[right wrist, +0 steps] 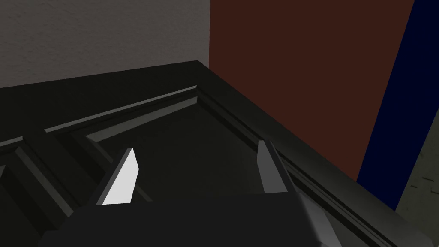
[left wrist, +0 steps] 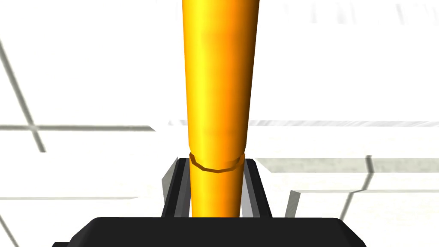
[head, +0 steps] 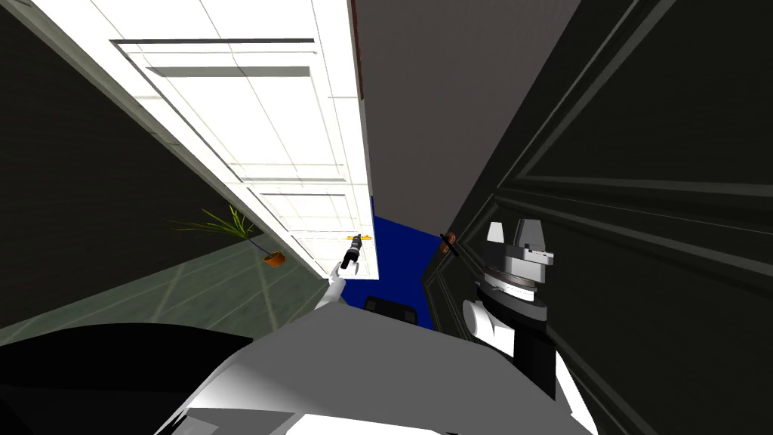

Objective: Push the door open

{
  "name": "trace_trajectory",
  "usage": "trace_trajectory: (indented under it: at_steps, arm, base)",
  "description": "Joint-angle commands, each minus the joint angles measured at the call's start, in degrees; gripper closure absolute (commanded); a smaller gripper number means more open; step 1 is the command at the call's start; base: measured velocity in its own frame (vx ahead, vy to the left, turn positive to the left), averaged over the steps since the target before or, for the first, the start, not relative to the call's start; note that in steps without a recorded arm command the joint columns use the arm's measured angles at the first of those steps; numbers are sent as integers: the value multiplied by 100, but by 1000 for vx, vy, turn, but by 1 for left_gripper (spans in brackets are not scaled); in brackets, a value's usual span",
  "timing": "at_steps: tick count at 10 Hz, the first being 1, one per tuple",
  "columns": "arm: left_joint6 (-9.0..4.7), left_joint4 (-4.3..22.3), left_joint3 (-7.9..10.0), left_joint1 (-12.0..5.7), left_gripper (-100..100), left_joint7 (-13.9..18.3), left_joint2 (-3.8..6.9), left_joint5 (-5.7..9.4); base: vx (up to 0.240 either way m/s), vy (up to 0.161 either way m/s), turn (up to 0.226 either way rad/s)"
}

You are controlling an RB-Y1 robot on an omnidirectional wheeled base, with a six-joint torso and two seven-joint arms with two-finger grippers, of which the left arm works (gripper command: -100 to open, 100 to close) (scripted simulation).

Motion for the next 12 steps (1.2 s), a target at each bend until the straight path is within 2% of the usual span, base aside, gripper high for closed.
trace_trajectory:
  at_steps: [1, 6, 7, 9, 12]
  arm:
    - [-11, 9, 12, -14, 100, -129, 25, 105]
    - [-53, 42, 56, -66, 100, -606, 71, 494]
    - [-53, 42, 56, -66, 100, -606, 71, 494]
    - [-76, 59, 80, -95, 100, -867, 74, 706]
    - [-101, 79, 106, -126, 100, -1152, 61, 939]
  base:
    - [127, 9, 90]
    - [200, 40, 87]
    - [146, 46, 40]
    - [143, 38, 118]
    - [147, 9, 78]
